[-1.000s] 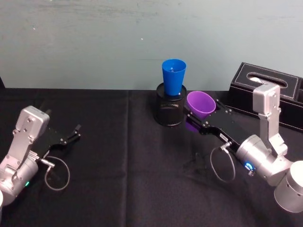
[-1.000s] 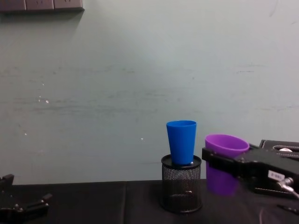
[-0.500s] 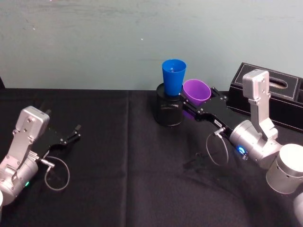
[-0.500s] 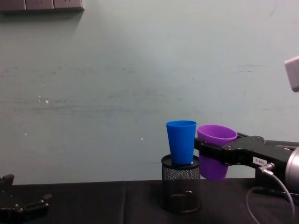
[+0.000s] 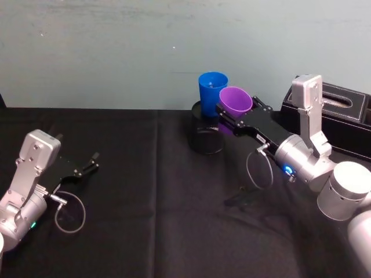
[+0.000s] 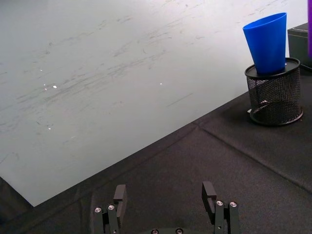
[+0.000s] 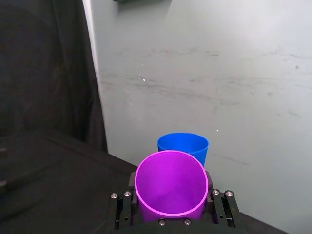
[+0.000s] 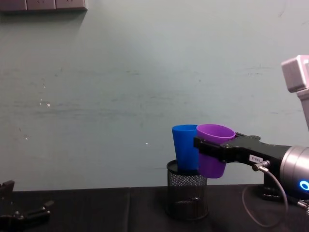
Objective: Pick up one cup with a gripper and tap it against the other cup.
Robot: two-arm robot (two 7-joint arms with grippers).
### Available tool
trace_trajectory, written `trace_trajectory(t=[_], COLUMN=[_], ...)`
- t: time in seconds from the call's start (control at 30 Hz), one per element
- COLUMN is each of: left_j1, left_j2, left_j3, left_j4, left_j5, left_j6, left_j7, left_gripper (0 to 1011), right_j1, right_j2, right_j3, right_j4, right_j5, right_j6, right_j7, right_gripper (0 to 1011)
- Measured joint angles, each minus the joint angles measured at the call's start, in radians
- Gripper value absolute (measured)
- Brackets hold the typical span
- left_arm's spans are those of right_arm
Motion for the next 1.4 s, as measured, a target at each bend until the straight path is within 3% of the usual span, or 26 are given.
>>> trace_trajectory(t=[0.43,1.4], left_j1=[0.000,0.000], left_j2=[0.000,0.000], left_j3=[0.000,0.000], left_j4=[0.000,0.000], left_j5=[0.000,0.000], left_j6=[0.000,0.000], left_j7=[0.000,0.000], left_gripper=[1011,1012], right_j1=[0.064,0.153], right_j2=[-0.031,-0.070], right_j3=[-0.005,0.005], right_j4=[0.105,0.262], right_j5=[-0.002,-0.008], right_j6=[-0.043,-0.121], right_j7=[0.024,0.075], right_gripper=[736,736])
